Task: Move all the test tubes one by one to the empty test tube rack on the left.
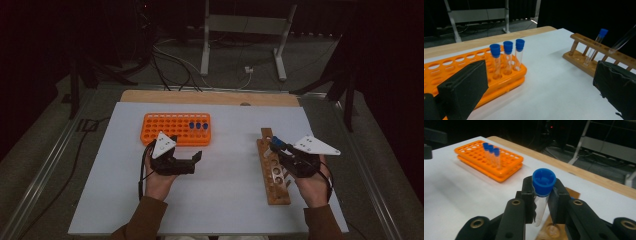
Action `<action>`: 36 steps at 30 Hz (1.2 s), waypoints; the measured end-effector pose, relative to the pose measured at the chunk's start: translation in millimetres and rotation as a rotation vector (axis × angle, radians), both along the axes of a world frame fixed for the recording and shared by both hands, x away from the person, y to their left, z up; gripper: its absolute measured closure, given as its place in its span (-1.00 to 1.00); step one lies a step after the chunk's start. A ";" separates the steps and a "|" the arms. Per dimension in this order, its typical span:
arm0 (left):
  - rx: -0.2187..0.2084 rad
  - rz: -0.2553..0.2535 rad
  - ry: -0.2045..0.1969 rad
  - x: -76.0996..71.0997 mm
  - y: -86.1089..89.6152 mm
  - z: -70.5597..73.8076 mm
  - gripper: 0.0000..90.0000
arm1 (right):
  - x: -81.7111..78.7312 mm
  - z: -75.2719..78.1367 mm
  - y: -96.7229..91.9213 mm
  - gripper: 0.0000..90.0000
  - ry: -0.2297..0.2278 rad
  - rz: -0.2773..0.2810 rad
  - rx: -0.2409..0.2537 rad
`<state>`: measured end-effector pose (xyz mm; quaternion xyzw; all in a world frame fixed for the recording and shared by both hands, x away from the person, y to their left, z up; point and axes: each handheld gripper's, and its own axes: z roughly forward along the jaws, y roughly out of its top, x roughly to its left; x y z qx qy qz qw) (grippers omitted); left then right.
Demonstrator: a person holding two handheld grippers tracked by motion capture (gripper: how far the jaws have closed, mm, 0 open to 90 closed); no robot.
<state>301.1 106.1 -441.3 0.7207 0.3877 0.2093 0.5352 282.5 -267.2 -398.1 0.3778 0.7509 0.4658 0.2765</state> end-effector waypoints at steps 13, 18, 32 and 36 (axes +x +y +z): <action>0.019 -0.036 -0.022 -6.2 -17.4 0.1 -0.98 | 0.4 -9.4 21.8 0.69 0.042 0.062 -0.001; 0.046 -0.066 -0.029 -9.4 -30.6 1.1 -0.98 | -0.5 -9.8 26.4 0.69 0.050 0.078 0.007; 0.100 -0.188 -0.048 -12.7 -87.9 1.7 -0.96 | -2.2 -10.1 34.1 0.69 0.076 0.114 0.042; 0.112 -0.215 -0.051 -12.6 -104.6 0.3 -0.91 | -2.4 -11.1 36.0 0.69 0.084 0.121 0.051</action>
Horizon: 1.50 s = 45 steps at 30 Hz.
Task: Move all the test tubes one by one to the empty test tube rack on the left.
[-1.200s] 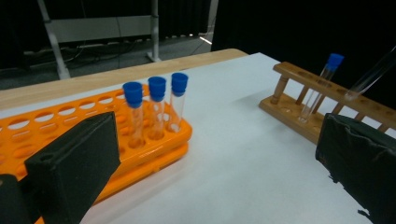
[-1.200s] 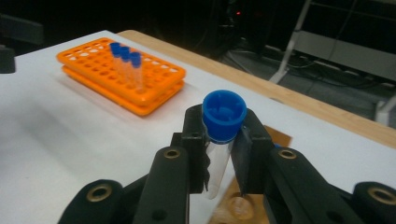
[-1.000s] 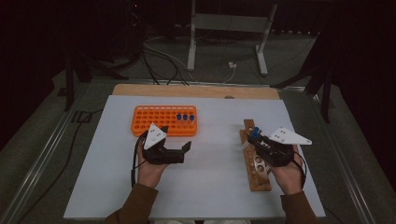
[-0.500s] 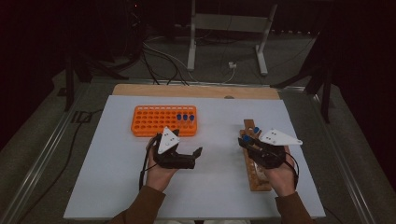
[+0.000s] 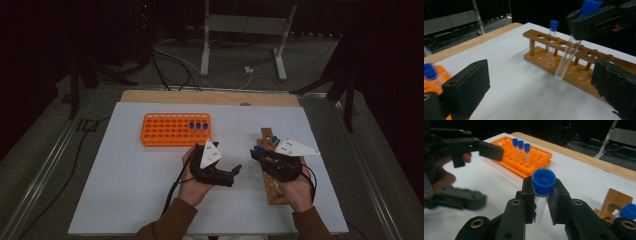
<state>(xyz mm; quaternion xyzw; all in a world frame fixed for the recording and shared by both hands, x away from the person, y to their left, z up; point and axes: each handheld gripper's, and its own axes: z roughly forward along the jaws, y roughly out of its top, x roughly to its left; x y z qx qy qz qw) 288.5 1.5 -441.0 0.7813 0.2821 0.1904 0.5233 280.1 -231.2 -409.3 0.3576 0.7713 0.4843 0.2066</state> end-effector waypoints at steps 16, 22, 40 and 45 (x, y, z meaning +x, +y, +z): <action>0.003 -0.081 -0.028 -1.4 -33.2 -12.0 0.31 | -0.1 -4.7 7.1 0.69 0.029 0.025 0.008; -0.004 -0.098 -0.033 -1.7 -35.0 -12.7 0.65 | 0.1 -4.9 7.0 0.69 0.033 0.027 0.013; 0.001 -0.084 -0.042 1.2 -34.1 -12.6 0.74 | 2.7 0.8 -6.0 0.05 0.037 0.034 0.111; -0.003 -0.068 -0.036 3.4 -30.5 -11.5 0.74 | 0.6 5.0 -9.3 -0.36 0.007 0.011 0.104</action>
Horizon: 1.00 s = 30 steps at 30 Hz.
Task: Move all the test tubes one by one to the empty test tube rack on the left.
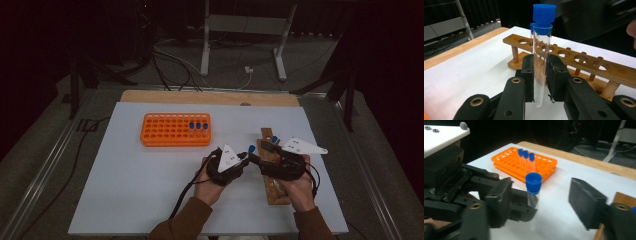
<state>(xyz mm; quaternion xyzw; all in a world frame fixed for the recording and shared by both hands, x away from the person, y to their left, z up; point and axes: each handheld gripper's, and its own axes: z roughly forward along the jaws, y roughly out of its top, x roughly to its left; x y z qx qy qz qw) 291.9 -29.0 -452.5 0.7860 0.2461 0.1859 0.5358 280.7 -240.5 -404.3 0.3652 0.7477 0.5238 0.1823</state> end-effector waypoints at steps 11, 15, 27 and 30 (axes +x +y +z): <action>-0.018 0.041 -0.001 4.3 14.0 5.9 0.74 | 3.4 0.8 -9.1 -0.95 -0.012 -0.085 -0.018; -0.021 0.050 0.003 6.0 20.3 7.8 0.74 | 4.8 0.5 -13.8 -1.00 -0.020 -0.106 -0.029; -0.034 0.094 0.002 10.4 41.2 12.7 0.74 | 8.2 -1.7 -25.3 -1.00 -0.015 -0.143 -0.014; -0.033 0.107 0.000 11.5 47.0 13.8 0.74 | 9.0 -3.3 -25.0 -1.00 -0.010 -0.143 -0.015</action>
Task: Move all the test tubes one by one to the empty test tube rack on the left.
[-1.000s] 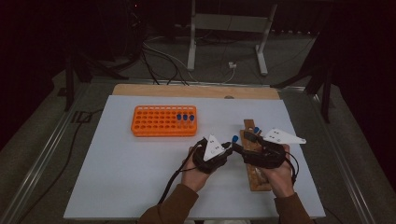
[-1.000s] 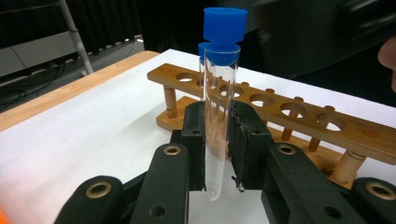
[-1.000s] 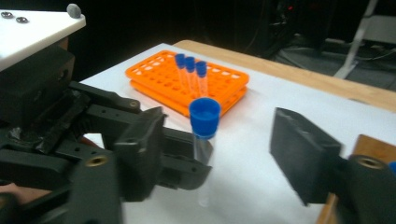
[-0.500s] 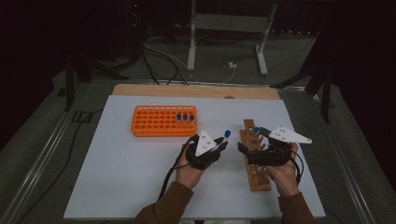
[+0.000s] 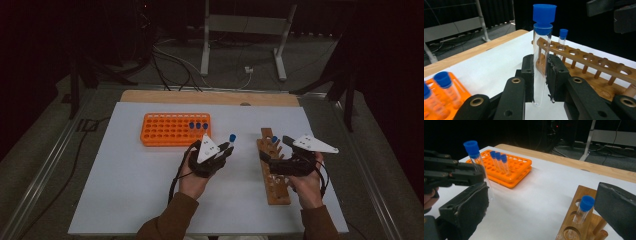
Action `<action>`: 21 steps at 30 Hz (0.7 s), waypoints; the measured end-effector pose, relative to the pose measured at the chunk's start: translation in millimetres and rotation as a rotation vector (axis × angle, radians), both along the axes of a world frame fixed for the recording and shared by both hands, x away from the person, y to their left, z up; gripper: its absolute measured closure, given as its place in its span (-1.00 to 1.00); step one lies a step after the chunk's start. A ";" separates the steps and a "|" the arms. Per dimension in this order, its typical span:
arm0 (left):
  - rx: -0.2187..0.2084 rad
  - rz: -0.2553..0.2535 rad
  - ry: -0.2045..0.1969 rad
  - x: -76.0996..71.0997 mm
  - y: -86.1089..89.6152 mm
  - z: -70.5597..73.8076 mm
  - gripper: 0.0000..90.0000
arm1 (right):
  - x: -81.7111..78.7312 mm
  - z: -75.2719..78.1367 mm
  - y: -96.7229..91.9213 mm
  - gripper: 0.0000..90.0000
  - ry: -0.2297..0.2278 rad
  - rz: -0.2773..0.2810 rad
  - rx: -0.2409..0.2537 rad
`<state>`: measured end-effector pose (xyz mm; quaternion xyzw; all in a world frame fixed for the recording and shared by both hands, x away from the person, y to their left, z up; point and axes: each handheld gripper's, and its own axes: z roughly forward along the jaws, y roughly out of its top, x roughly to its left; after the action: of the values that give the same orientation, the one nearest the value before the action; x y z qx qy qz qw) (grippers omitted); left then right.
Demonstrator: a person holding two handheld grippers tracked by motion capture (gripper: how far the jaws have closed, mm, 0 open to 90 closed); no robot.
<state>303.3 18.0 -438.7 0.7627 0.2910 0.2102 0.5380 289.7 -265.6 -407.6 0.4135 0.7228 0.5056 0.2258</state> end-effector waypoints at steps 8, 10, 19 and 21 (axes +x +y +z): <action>-0.014 0.042 0.000 5.0 16.3 2.6 0.74 | -0.1 0.3 -2.1 -1.00 0.000 -0.004 0.004; -0.013 0.053 0.000 6.4 20.2 2.8 0.74 | 0.1 0.2 -2.4 -1.00 0.000 -0.004 0.004; -0.008 0.124 -0.003 16.1 40.1 1.5 0.74 | 0.4 -0.1 -3.0 -1.00 0.003 -0.003 0.008; -0.005 0.137 -0.004 18.3 44.4 1.0 0.74 | 0.4 -0.2 -3.5 -1.00 0.003 -0.004 0.008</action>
<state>321.7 62.3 -437.7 0.7393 0.3420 0.2470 0.5249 290.1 -269.1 -407.8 0.4166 0.7204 0.5073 0.2239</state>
